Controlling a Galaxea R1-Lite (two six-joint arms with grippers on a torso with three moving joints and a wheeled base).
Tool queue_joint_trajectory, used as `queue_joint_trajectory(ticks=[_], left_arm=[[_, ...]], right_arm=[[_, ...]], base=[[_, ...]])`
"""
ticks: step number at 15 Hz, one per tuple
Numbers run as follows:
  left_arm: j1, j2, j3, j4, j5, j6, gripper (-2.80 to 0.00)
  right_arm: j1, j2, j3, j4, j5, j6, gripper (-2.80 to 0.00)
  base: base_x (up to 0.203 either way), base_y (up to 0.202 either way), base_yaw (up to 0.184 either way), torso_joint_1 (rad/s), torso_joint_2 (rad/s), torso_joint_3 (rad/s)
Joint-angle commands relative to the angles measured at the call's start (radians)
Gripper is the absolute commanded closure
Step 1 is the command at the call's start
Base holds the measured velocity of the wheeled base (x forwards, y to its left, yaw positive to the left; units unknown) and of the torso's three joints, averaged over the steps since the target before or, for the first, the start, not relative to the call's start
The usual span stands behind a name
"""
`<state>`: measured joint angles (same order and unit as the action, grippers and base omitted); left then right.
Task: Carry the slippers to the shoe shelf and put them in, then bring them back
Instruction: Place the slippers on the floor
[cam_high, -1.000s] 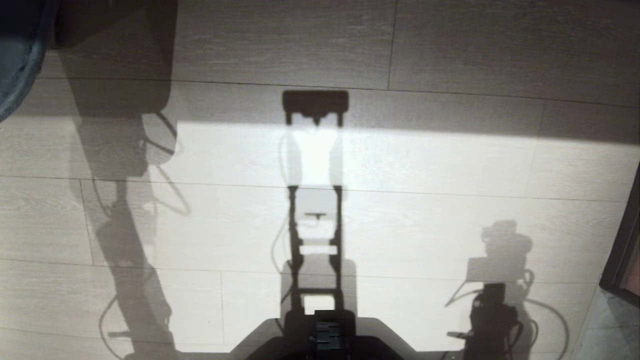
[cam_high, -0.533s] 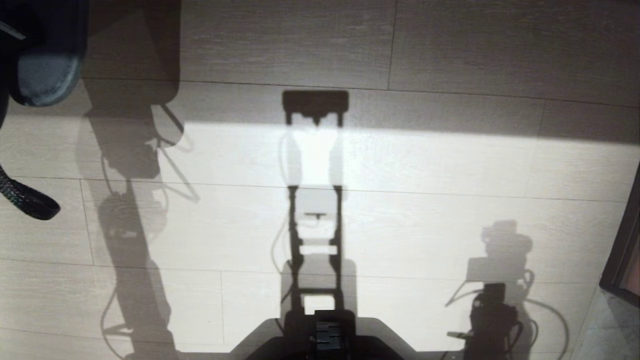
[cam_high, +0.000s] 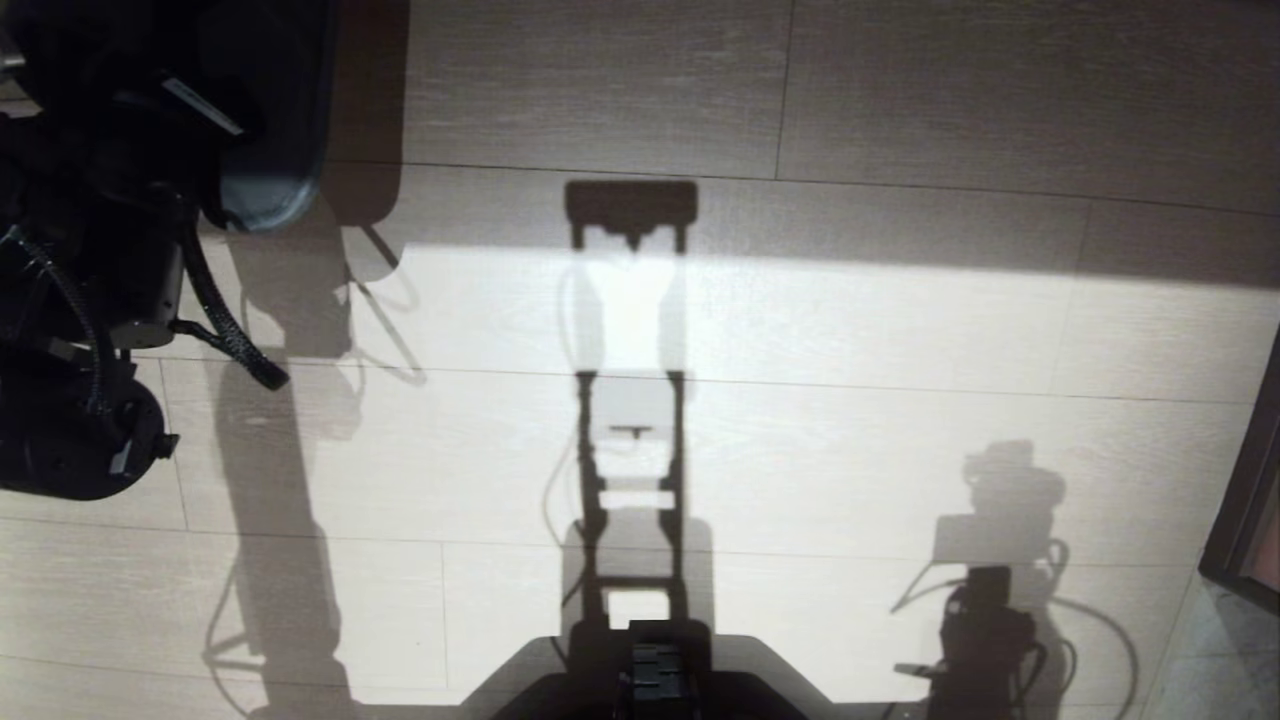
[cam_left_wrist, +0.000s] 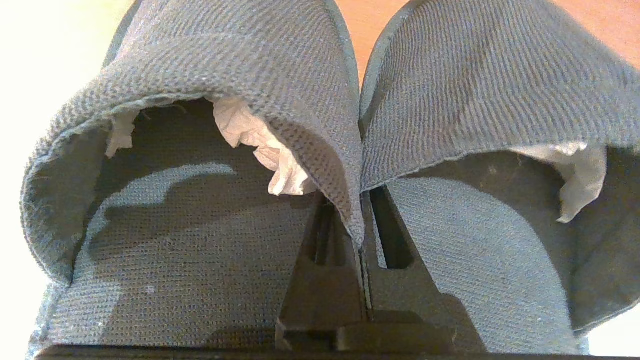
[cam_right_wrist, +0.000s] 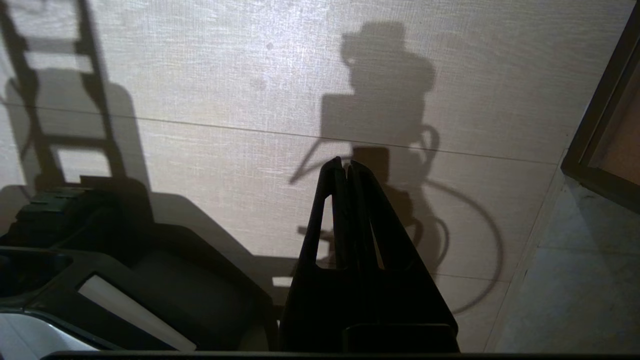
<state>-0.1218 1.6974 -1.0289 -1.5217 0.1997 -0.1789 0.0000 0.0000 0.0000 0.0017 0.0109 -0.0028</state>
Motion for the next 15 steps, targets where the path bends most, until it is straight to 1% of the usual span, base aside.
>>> queue_joint_trajectory(ticks=[1, 7, 10, 12, 15], left_arm=[[-0.003, 0.095, -0.097, -0.008, 0.003, -0.002, 0.00], [-0.004, 0.277, -0.381, -0.008, 0.004, -0.001, 0.00], [-0.004, 0.340, -0.450, -0.008, 0.003, -0.001, 0.00], [-0.003, 0.360, -0.473, -0.008, 0.000, -0.001, 0.00], [0.000, 0.359, -0.475, -0.008, -0.004, 0.000, 0.00]], right_arm=[[0.000, -0.002, 0.000, 0.000, 0.000, 0.000, 0.00], [0.001, -0.002, 0.000, 0.000, 0.001, 0.000, 0.00], [0.001, -0.002, 0.000, 0.000, 0.000, 0.000, 0.00], [0.000, -0.002, 0.000, 0.000, 0.000, 0.000, 0.00], [0.002, -0.002, 0.000, 0.000, 0.000, 0.000, 0.00]], base=[[0.000, 0.000, 0.000, 0.000, 0.00, 0.000], [0.000, 0.000, 0.000, 0.000, 0.00, 0.000], [0.000, 0.000, 0.000, 0.000, 0.00, 0.000], [0.000, 0.000, 0.000, 0.000, 0.00, 0.000], [0.000, 0.000, 0.000, 0.000, 0.00, 0.000]])
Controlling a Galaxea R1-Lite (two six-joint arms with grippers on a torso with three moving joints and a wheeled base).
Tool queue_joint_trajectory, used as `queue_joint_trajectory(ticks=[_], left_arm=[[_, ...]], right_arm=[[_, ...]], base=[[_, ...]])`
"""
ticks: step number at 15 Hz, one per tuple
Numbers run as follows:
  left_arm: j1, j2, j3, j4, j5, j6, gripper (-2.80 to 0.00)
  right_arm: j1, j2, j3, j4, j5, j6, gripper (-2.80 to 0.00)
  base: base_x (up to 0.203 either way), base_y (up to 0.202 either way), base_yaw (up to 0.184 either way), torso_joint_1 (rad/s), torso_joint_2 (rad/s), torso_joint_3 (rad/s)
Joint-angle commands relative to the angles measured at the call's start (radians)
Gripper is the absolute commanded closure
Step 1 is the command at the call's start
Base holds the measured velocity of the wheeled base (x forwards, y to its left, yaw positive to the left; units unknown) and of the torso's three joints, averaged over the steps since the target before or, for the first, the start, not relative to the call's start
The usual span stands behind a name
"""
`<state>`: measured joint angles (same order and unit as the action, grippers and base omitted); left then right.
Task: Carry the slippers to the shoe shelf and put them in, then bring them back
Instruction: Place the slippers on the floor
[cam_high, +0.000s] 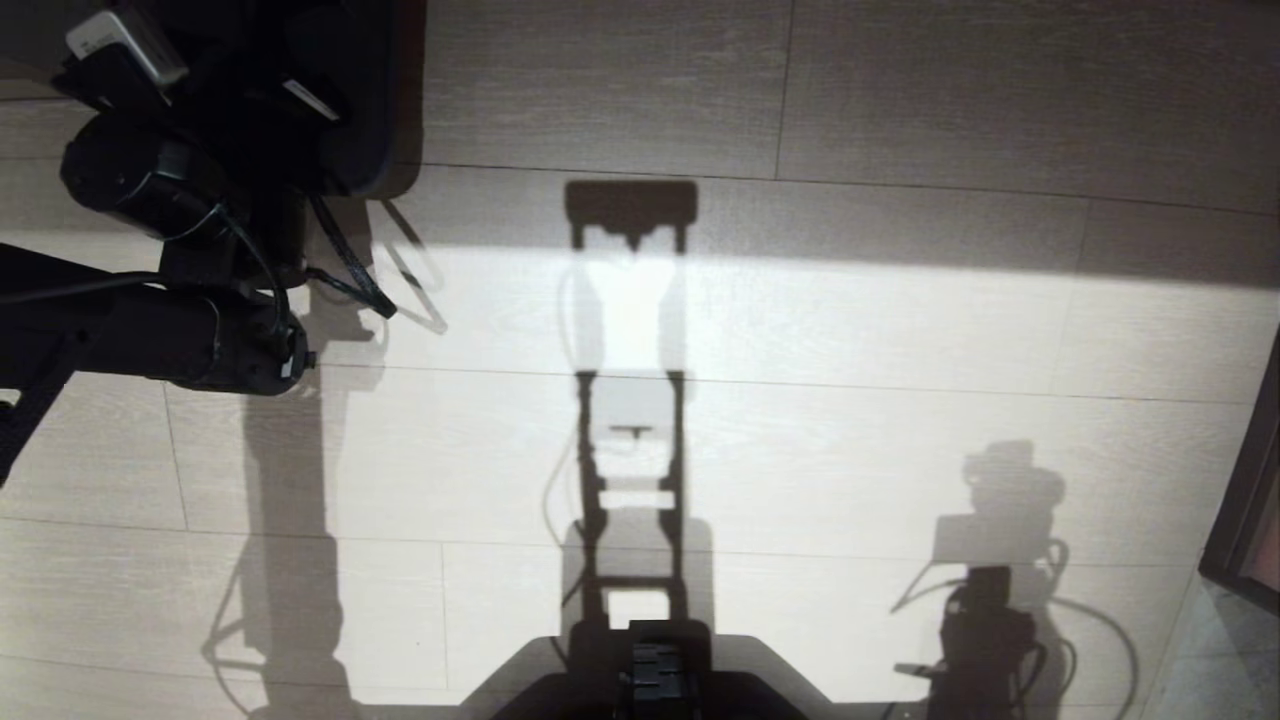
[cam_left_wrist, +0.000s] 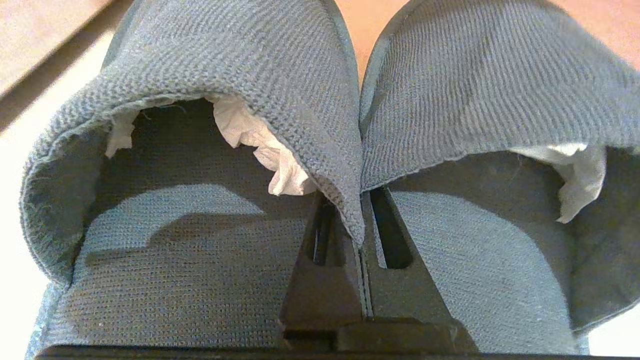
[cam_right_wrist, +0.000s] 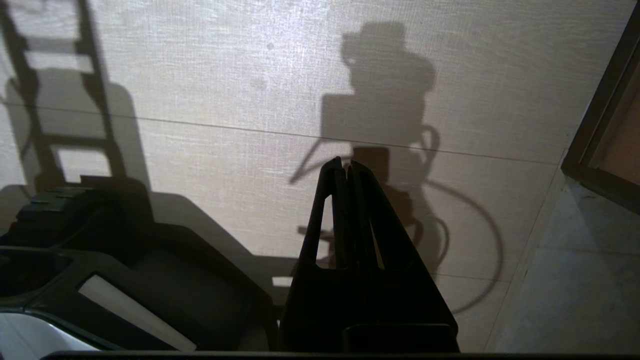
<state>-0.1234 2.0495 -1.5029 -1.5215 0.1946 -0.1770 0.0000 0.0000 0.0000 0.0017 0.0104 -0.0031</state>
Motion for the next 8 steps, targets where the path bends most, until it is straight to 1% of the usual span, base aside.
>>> queue_joint_trajectory(ticks=[1, 5, 7, 8], left_arm=[[0.002, 0.003, 0.005, -0.009, 0.000, -0.002, 0.00], [0.007, -0.006, 0.018, -0.009, -0.003, -0.004, 0.00], [0.011, -0.006, 0.028, -0.009, -0.017, 0.000, 0.00], [0.013, -0.008, 0.027, -0.009, -0.020, -0.001, -2.80]], right_arm=[[0.001, -0.002, 0.000, 0.000, 0.000, 0.000, 0.00], [0.001, -0.002, 0.000, 0.000, 0.000, 0.000, 0.00], [0.001, -0.002, 0.000, 0.000, 0.000, 0.000, 0.00], [0.000, -0.002, 0.000, 0.000, 0.002, 0.000, 0.00]], base=[[0.000, 0.000, 0.000, 0.000, 0.00, 0.000], [0.000, 0.000, 0.000, 0.002, 0.00, 0.009], [0.000, 0.000, 0.000, 0.000, 0.00, 0.000], [0.000, 0.000, 0.000, 0.000, 0.00, 0.000]])
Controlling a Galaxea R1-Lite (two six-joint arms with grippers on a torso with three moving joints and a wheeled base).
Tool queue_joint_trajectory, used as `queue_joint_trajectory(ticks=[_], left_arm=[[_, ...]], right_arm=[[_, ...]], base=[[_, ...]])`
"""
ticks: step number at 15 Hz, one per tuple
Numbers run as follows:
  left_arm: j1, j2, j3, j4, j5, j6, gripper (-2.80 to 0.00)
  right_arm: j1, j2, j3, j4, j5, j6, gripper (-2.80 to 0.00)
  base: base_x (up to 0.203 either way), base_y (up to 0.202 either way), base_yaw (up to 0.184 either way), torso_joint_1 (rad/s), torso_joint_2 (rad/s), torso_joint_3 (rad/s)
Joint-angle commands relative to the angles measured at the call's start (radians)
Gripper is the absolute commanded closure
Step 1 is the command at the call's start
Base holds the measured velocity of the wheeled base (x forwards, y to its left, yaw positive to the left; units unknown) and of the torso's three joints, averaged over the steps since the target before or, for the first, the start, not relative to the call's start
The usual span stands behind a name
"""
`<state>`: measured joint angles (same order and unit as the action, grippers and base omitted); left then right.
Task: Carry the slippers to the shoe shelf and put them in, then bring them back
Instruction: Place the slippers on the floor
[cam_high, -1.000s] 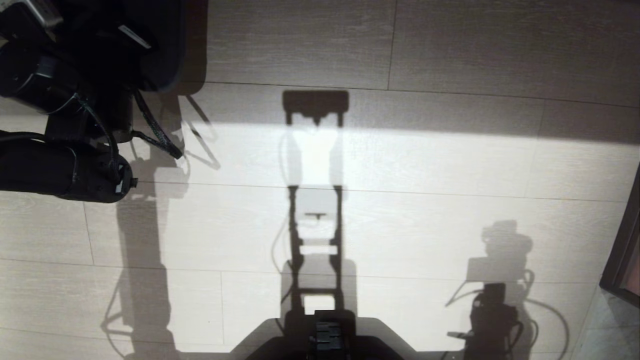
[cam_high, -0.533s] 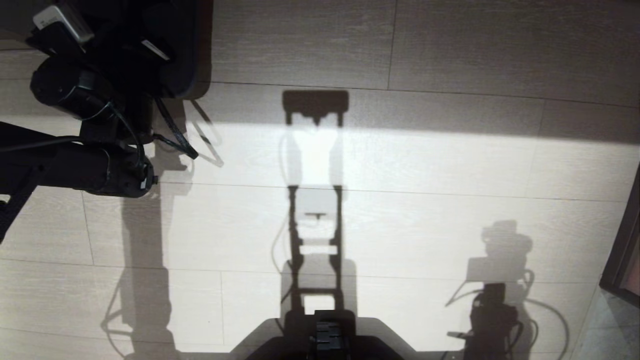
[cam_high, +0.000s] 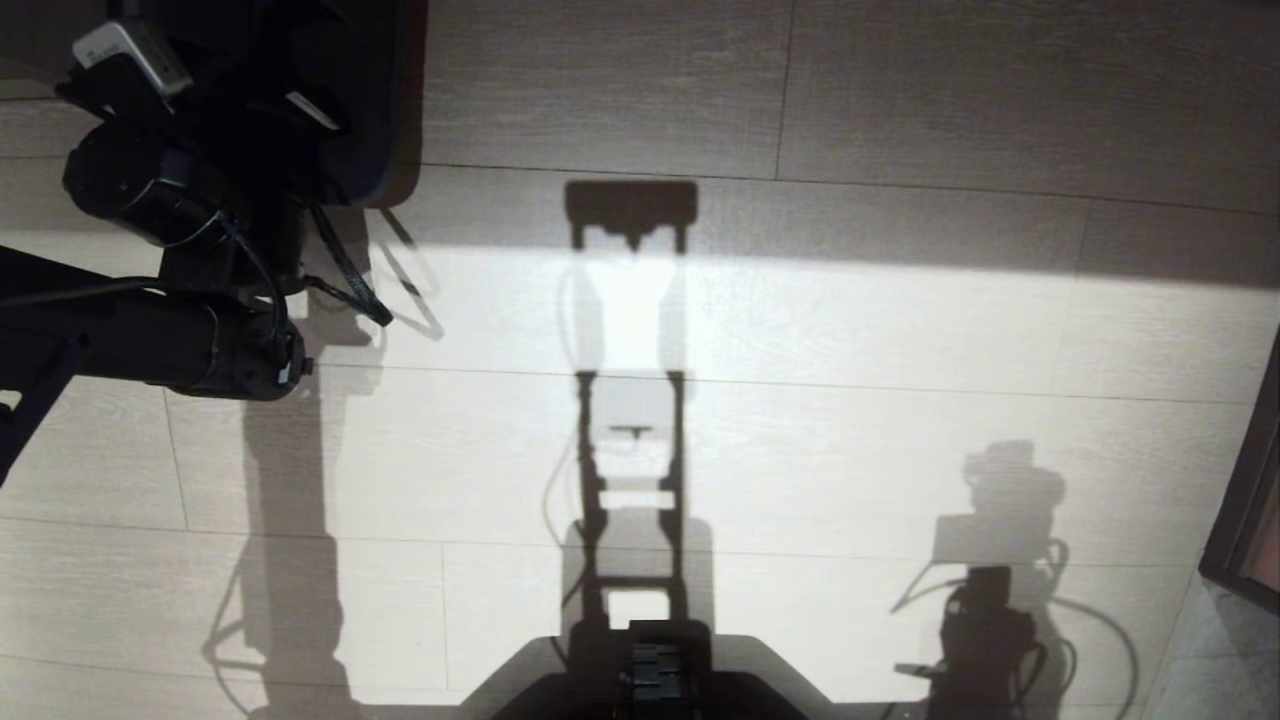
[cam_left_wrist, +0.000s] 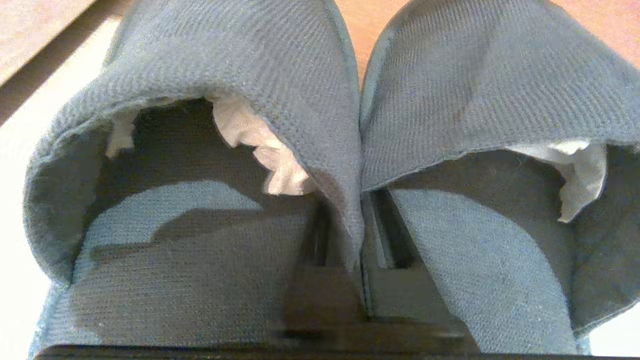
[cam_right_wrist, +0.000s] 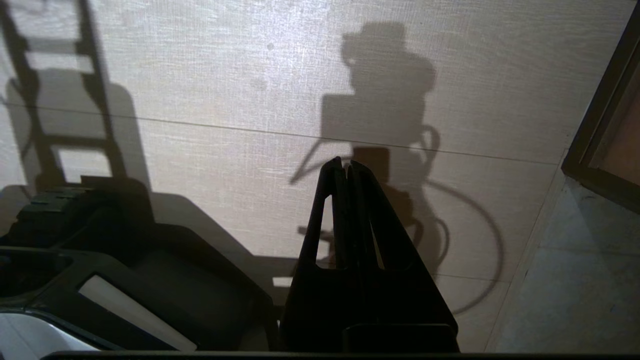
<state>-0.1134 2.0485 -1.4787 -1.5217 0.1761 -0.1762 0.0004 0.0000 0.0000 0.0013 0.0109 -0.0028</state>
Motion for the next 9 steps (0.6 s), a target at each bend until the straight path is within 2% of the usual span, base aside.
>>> queue_joint_trajectory(ticks=[1, 9], left_arm=[[0.007, -0.010, 0.003, -0.008, -0.001, -0.004, -2.80], [0.008, -0.016, 0.040, -0.008, -0.012, 0.003, -2.80]], right_arm=[[0.001, -0.002, 0.000, 0.000, 0.000, 0.000, 0.00], [0.000, -0.002, 0.000, 0.000, 0.000, 0.000, 0.00]], base=[[0.000, 0.000, 0.000, 0.000, 0.00, 0.000], [0.000, 0.000, 0.000, 0.000, 0.00, 0.000]])
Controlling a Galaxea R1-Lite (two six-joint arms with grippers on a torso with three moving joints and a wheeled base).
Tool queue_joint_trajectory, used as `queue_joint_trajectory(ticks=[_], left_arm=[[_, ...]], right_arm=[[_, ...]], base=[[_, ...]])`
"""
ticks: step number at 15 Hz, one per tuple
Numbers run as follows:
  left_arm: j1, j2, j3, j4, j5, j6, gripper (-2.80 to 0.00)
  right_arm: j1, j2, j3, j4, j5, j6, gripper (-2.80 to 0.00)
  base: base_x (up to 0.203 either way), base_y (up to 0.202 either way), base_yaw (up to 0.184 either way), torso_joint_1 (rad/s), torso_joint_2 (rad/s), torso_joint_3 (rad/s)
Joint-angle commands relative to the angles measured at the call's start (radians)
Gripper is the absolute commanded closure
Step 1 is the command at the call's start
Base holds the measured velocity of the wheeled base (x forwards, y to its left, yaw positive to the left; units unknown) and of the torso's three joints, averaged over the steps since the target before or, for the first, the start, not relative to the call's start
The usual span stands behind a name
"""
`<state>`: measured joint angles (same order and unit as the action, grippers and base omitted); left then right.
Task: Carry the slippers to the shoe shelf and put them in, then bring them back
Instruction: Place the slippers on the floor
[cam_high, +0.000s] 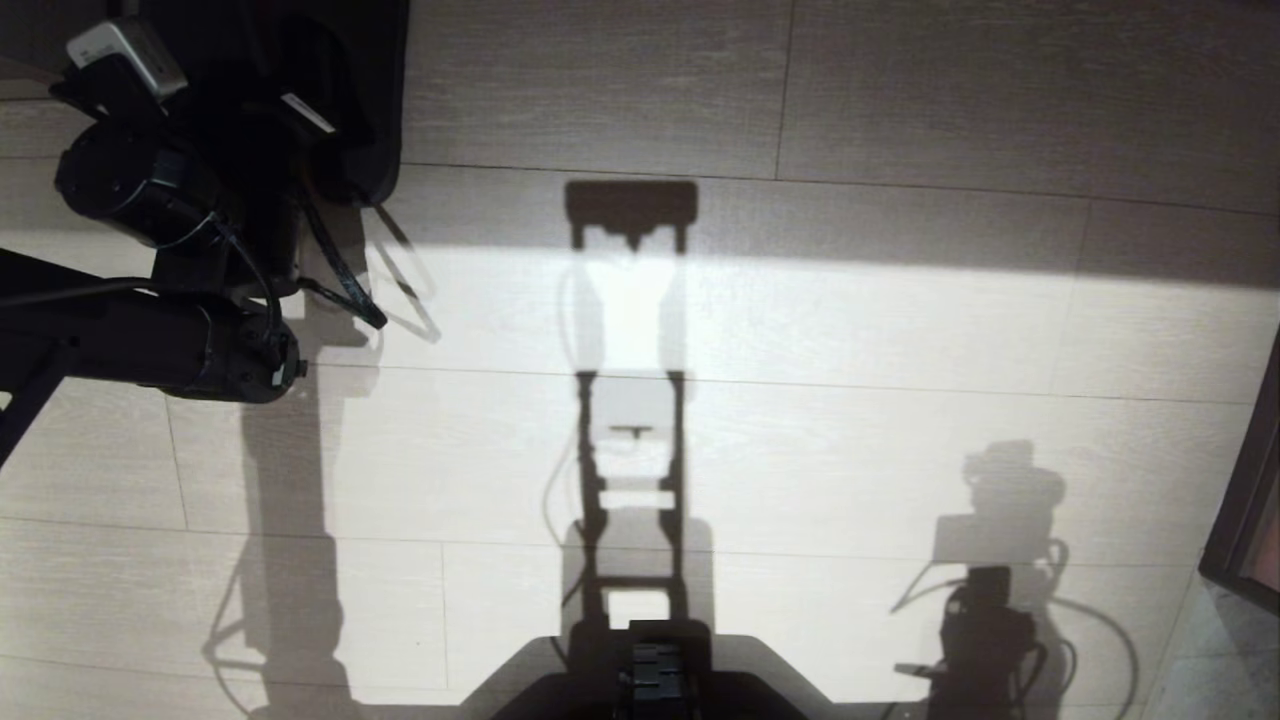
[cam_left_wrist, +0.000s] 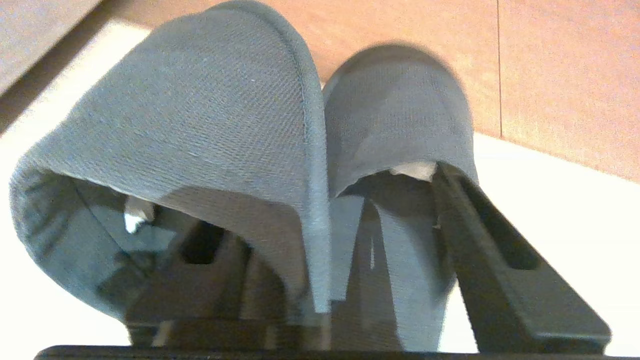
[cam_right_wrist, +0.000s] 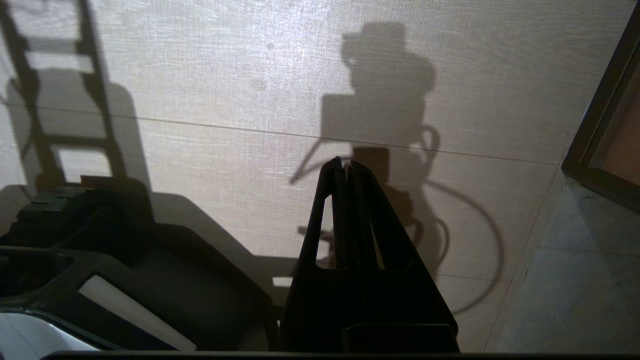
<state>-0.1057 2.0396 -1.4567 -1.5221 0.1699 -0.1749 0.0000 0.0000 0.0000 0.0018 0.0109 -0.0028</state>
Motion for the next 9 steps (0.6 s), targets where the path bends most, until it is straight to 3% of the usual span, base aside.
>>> queue_joint_trajectory(ticks=[1, 9], left_arm=[[0.000, -0.012, 0.035, -0.008, -0.027, 0.003, -2.80], [0.004, -0.163, 0.294, -0.008, -0.145, -0.004, -2.80]], right_arm=[[0.000, -0.002, 0.000, 0.000, 0.000, 0.000, 0.00], [0.000, -0.002, 0.000, 0.000, 0.000, 0.000, 0.00]], base=[[0.000, 0.000, 0.000, 0.000, 0.00, 0.000], [0.000, 0.000, 0.000, 0.000, 0.00, 0.000]])
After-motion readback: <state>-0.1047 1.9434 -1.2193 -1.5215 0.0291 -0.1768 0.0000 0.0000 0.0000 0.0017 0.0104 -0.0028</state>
